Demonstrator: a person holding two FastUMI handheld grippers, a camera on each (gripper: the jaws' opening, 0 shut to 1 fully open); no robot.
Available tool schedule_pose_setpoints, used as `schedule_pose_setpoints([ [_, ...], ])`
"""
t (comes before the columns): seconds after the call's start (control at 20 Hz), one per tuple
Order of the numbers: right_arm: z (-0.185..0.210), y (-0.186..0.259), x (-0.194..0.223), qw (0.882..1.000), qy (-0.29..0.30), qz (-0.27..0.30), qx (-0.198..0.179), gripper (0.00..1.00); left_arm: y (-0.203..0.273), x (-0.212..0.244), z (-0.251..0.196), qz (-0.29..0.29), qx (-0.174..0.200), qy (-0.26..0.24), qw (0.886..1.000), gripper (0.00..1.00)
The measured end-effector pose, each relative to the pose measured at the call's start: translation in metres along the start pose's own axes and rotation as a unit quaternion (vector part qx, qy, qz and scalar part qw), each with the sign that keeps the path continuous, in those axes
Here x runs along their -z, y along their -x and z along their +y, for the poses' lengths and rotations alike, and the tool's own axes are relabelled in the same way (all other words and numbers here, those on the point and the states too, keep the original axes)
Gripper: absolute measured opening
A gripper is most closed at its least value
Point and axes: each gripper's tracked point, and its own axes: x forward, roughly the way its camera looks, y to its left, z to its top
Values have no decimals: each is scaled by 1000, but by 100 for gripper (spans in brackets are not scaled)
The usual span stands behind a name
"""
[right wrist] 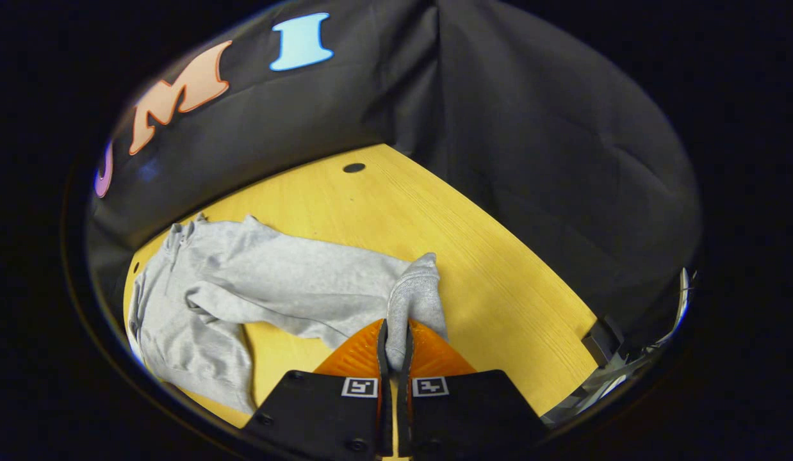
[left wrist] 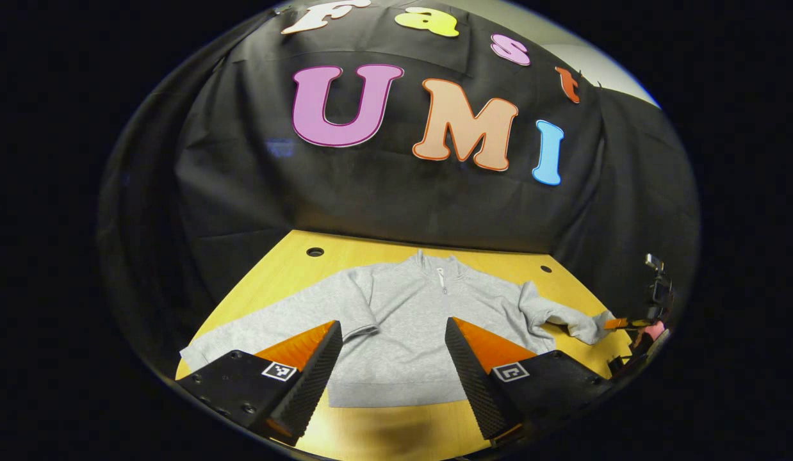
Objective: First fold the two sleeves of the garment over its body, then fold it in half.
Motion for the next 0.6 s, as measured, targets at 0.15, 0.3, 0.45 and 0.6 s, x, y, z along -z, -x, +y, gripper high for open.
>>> schedule_pose_setpoints([
  [0.15, 45, 20, -21, 999, 9, -19, -27, 5, 4, 4, 11, 3, 4, 4, 1000, 94],
  [0.3, 99, 37, -46, 997, 11, -46, -59, 5, 8, 9, 22, 6, 8, 7, 1000, 95],
  [0.45, 151, 56, -66, 993, 29, -69, -92, 5, 10, 9, 38, 6, 5, 7, 1000, 95],
  [0.6, 209, 71, -77, 986, 47, -84, -133, 5, 15, 10, 53, 3, 0, 10, 1000, 95],
])
